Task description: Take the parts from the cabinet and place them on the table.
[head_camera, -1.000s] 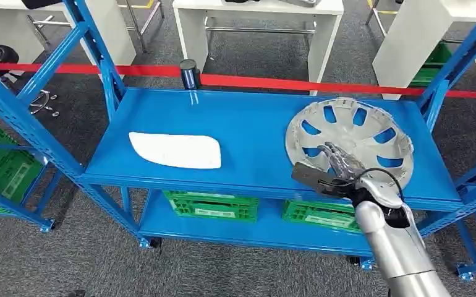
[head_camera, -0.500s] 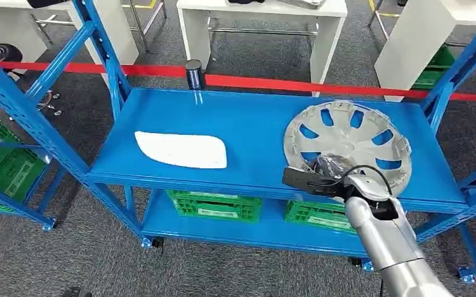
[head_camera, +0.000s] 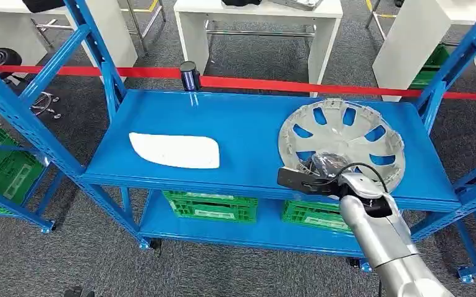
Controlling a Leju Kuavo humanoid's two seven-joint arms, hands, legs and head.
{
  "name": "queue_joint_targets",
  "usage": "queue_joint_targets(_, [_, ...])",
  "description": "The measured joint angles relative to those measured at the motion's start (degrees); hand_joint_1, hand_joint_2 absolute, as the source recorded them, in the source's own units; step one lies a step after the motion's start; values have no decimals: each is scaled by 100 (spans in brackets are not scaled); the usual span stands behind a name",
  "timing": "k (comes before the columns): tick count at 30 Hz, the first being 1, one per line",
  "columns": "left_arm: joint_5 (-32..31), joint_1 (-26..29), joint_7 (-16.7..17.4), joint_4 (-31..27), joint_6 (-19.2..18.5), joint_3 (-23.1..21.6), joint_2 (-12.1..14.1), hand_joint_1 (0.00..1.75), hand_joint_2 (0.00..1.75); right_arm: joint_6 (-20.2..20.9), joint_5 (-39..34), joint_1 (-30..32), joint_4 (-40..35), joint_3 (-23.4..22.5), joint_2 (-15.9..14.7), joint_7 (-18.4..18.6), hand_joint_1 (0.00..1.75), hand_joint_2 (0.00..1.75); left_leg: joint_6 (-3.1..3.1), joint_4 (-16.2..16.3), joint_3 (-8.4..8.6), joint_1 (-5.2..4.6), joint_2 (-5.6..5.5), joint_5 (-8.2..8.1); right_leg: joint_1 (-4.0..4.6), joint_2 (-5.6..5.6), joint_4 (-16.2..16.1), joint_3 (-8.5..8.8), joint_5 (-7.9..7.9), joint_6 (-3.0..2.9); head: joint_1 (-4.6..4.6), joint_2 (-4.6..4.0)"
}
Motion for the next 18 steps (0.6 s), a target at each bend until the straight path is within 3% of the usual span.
queue_joint_targets(2, [66, 8, 37, -2, 57, -70, 15, 0, 0, 0, 0, 4, 22, -2, -11, 7, 175, 175, 28, 8, -14, -25, 6, -8, -25, 1, -24, -6, 13, 55, -2, 0])
queue_joint_targets(3, [122, 8, 33, -2, 87, -117, 26, 0, 0, 0, -6, 3, 35, -2, -22, 7, 175, 175, 73, -42, 2, -31, 7, 23, -18, 1, -57, 11, 33, 92, -9, 0])
queue_joint_targets(4, [192, 9, 7, 0, 96, -185, 39, 0, 0, -7, -22, 7, 50, -17, -50, 9, 175, 175, 126, -166, 98, 44, 26, 103, -25, -5, -8, -38, 3, 104, -2, 0])
queue_joint_targets(5, [264, 2, -45, 2, 96, -253, 39, 0, 175, -7, -44, 10, 70, -24, -72, 6, 175, 175, 155, -195, 108, 27, 29, 127, -15, -5, 161, -116, -113, 88, 7, 0])
queue_joint_targets(7, [409, 12, -221, 7, 81, -391, 77, 0, 175, -13, -79, 39, 114, -24, -96, 4, 175, 175, 184, -194, 83, 13, 29, 144, -27, -5, 1015, -513, -484, 27, 24, 0])
queue_joint_targets(9, [525, 44, -413, 7, 136, -540, 109, 0, 175, -42, -105, 56, 146, -42, -118, -2, 175, 175, 186, -187, 76, 2, 30, 142, -27, -5, 1733, -863, -682, 50, 24, 0])
queue_joint_targets(10, [607, 62, -450, 7, 185, -627, 118, 0, 175, -63, -112, 56, 164, -42, -118, -15, 175, 175, 185, -186, 82, 2, 31, 140, -29, -6, 1688, -850, -616, 96, 22, 0])
queue_joint_targets(11, [662, 75, -463, 7, 212, -699, 131, 0, 175, -81, -118, 52, 175, -42, -116, -20, 175, 175, 179, -182, 88, 5, 29, 136, -34, -6, 1409, -712, -480, 151, 24, 0])
queue_joint_targets(13, [796, 95, -481, 4, 280, -800, 138, 0, 175, -107, -136, 33, 186, -46, -112, -57, 175, 175, 140, -137, 90, 12, 24, 110, -51, -18, 316, -169, -91, 250, 24, 0])
queue_joint_targets(14, [831, 96, -483, 4, 308, -831, 142, 0, 175, -116, -140, 16, 186, -46, -103, -68, 175, 175, 100, -94, 73, -6, 25, 83, -45, -30, -53, -8, -38, 200, 29, 0])
queue_joint_targets(15, [854, 102, -483, -4, 334, -865, 155, 0, 175, -125, -144, 7, 192, -41, -79, -89, 175, 175, 65, -69, 61, -32, 22, 53, -33, -12, -69, 41, -4, 133, 24, 0])
queue_joint_targets(18, [907, 136, -433, -26, 444, -933, 162, 0, 175, -127, -146, -24, 214, -42, -50, -118, 175, 175, -3, -79, 62, -1, 24, 74, 12, -8, -48, 23, 16, 25, 20, 0])
